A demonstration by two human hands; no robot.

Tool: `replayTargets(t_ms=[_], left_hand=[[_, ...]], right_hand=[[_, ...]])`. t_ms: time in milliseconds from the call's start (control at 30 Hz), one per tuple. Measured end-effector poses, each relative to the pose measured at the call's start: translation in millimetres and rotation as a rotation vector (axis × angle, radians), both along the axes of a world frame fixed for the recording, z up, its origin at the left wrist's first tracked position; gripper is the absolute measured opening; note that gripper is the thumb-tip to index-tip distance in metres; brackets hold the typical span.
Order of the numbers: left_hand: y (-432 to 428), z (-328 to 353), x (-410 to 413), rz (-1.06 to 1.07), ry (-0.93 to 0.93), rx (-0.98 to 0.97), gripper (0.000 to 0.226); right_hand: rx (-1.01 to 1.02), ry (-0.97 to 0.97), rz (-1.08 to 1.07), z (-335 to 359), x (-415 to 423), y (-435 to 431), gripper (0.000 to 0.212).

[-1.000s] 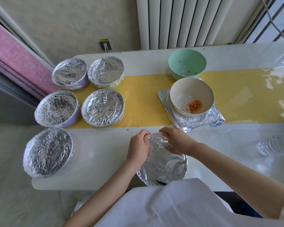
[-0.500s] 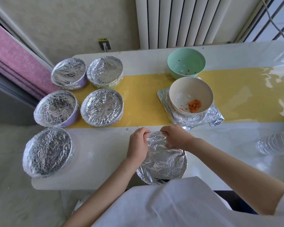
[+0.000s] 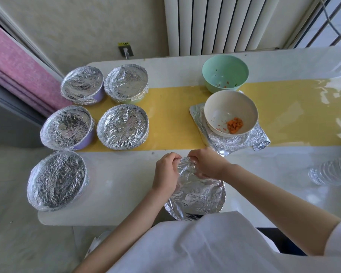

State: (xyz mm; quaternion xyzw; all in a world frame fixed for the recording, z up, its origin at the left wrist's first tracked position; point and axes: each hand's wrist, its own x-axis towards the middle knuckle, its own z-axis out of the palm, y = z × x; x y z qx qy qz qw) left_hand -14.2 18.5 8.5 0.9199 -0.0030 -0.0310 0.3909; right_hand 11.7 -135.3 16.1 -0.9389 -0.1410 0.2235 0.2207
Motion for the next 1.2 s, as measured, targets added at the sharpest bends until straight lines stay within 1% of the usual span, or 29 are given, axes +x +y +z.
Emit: replayTargets(t_ms=[67,200,267,400,433,500,533,567,700,867,967,1100,1200], left_hand=[[-0.2,-0.7,0.8,-0.002,0.007,-0.004,0.014],[-1.7,-2.3,0.3,-0.003,0.004,-0.002,0.014],[-1.7,-2.8,-0.1,-0.015,-0.010,0.003,0.014],[-0.6,-5.0,-1.7,-0.026,-0.041,0.035,0.013],[0.2,-5.6,-2.0,-0.017,-0.043,0.036,0.012],[1.6,-4.6,-1.8,0.016,-0.028,0.007,0.008],[2.0,-4.1,-1.4,0.027,-0.024,-0.007,0.004],[2.3,-3.5,-1.0,0.030,-0.028,-0.017,0.001],[1.8,-1.6,-1.5,0.034,-0.032,-0.027,0.004],[4.6,-5.5,-10.4,0.061,-0.024,-0.065,0.007],[5.3,-7.0,-10.5,0.067,-0.023,-0.085,0.007],[1.0,-6.0,-11.2,0.068,-0.019,-0.118,0.007],[-0.5,-6.7,-12.8,0.073,-0.003,-0.140,0.008]], right_hand=[[0.047,-0.023,0.000,-2.9,-1.4,-0.6,0.017],[0.093,-0.084,-0.055,-7.0,-3.6,0.7,0.023],[0.066,-0.081,-0.047,-7.0,-3.8,1.9,0.026],[-0.025,-0.074,0.003,-0.2,-3.0,4.7,0.043],[-0.027,-0.069,0.005,-0.6,-2.6,4.6,0.045],[-0.011,-0.050,-0.001,-5.7,-2.2,3.7,0.037],[0.001,-0.054,-0.008,-7.4,-2.6,3.3,0.037],[0.002,-0.057,-0.010,-8.6,-2.8,3.2,0.040],[-0.023,-0.048,0.025,-6.4,-1.2,5.7,0.049],[-0.099,-0.056,0.116,1.6,-1.5,13.0,0.036],[-0.106,-0.037,0.109,-3.6,0.9,13.2,0.038],[-0.070,0.038,0.102,-4.4,7.0,10.3,0.034],[-0.105,0.068,0.131,-1.4,5.8,7.9,0.034]])
